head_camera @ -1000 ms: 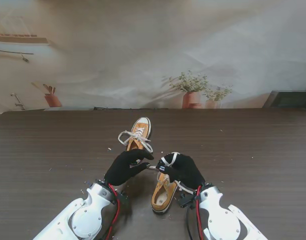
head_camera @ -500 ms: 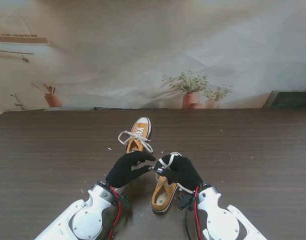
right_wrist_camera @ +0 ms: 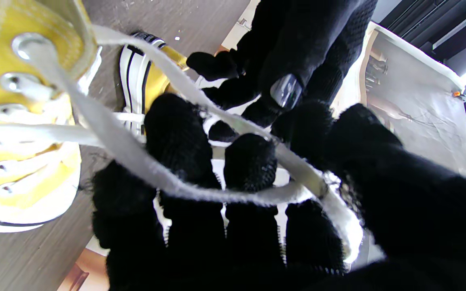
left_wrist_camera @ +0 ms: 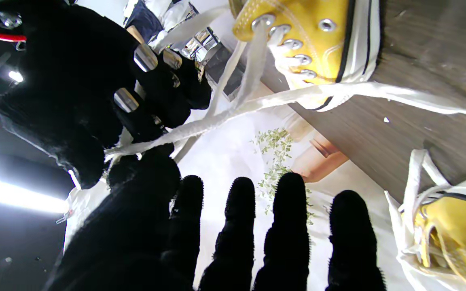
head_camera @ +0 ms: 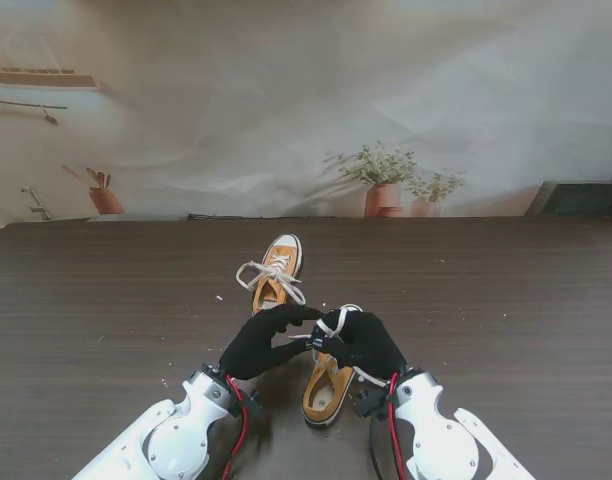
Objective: Tie the shoelaces into a bow on the shoes
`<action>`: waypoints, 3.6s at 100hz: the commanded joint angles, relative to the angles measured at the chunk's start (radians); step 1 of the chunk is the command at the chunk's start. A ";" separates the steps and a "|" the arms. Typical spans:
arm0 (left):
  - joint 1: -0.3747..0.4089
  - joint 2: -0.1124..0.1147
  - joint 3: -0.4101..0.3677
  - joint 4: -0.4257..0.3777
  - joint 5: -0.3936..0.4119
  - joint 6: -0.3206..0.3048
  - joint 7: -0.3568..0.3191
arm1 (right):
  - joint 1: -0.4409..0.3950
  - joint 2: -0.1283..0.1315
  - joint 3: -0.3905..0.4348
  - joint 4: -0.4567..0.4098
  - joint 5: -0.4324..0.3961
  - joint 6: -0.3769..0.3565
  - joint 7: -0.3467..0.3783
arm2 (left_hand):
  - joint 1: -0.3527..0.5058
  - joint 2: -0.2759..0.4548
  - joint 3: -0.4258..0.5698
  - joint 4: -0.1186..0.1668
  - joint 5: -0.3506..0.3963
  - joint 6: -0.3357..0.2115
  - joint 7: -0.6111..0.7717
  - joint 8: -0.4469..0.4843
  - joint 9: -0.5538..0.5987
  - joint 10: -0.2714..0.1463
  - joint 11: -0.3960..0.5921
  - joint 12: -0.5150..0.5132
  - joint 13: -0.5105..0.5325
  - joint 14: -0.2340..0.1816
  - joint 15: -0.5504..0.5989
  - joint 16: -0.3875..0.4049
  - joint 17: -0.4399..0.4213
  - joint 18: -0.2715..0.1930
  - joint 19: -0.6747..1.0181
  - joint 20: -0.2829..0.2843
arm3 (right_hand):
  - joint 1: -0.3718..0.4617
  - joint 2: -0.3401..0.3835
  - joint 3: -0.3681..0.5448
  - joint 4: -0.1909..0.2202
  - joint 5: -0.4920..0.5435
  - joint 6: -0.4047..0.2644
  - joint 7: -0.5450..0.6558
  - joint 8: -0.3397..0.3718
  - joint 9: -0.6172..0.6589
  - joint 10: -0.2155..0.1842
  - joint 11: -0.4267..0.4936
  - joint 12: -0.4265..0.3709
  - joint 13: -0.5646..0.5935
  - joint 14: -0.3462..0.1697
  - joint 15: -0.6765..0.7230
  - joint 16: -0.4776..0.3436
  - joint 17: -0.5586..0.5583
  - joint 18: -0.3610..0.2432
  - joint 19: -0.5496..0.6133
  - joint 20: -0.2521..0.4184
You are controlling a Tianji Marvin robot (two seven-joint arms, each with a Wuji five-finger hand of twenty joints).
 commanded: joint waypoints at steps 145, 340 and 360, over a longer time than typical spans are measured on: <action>0.131 -0.034 -0.113 -0.209 0.167 0.032 0.227 | 0.022 -0.018 -0.016 0.043 -0.099 0.016 -0.112 | 0.341 0.136 -0.298 0.003 0.105 0.003 0.471 0.248 0.101 -0.007 0.025 0.166 0.043 0.009 0.058 0.000 0.035 -0.008 0.081 -0.008 | 0.062 -0.034 0.052 -0.023 0.055 0.002 0.057 0.157 0.116 -0.024 0.117 0.085 0.043 -0.066 0.182 0.038 0.088 -0.006 0.092 -0.009; 0.166 -0.016 -0.023 -0.098 -0.140 0.077 -0.036 | 0.000 -0.013 -0.016 -0.001 -0.205 0.012 -0.163 | -0.224 -0.210 0.130 -0.065 0.026 -0.029 0.038 0.075 -0.122 -0.009 -0.041 0.007 -0.147 -0.005 -0.063 0.032 -0.096 -0.075 -0.102 0.046 | 0.040 -0.002 0.027 -0.024 0.053 -0.015 0.029 0.248 0.206 -0.043 0.135 0.128 0.042 -0.071 0.318 0.109 0.188 0.033 0.156 -0.020; 0.129 -0.030 0.022 -0.061 -0.155 0.080 -0.013 | -0.003 -0.011 -0.015 0.003 -0.228 0.005 -0.170 | -0.246 -0.289 0.231 -0.080 0.053 -0.015 0.131 0.132 -0.102 -0.009 -0.013 0.022 -0.128 -0.004 -0.039 0.035 -0.078 -0.063 -0.068 0.038 | 0.041 -0.004 0.029 -0.024 0.054 -0.016 0.030 0.246 0.208 -0.043 0.135 0.128 0.042 -0.071 0.318 0.110 0.188 0.033 0.156 -0.020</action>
